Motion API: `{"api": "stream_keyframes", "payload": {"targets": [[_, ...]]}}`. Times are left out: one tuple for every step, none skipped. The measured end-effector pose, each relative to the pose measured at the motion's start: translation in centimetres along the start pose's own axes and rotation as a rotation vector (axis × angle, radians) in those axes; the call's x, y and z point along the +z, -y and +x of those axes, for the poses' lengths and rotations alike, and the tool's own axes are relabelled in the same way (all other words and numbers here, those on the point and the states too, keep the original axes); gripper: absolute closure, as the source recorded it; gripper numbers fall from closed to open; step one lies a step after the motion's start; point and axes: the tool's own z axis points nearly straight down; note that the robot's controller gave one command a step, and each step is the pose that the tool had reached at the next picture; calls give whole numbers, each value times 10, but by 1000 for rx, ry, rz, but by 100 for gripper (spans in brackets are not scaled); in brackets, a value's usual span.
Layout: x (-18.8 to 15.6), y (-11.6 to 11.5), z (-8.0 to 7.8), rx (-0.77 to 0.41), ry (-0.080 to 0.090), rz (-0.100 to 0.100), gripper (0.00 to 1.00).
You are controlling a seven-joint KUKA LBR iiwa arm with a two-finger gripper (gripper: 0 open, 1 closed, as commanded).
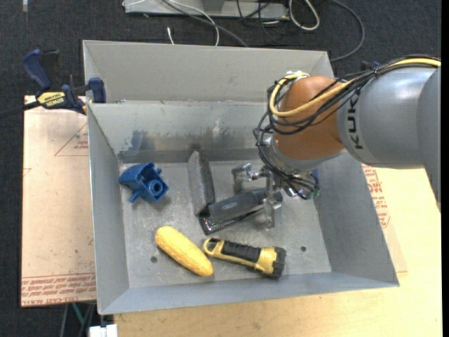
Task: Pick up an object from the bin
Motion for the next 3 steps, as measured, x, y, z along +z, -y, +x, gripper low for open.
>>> {"api": "stream_keyframes", "payload": {"targets": [[12,-15,17,-210,17,4,100],[12,-15,17,-210,17,4,100],[-32,-18,15,-205,19,3,100]]}}
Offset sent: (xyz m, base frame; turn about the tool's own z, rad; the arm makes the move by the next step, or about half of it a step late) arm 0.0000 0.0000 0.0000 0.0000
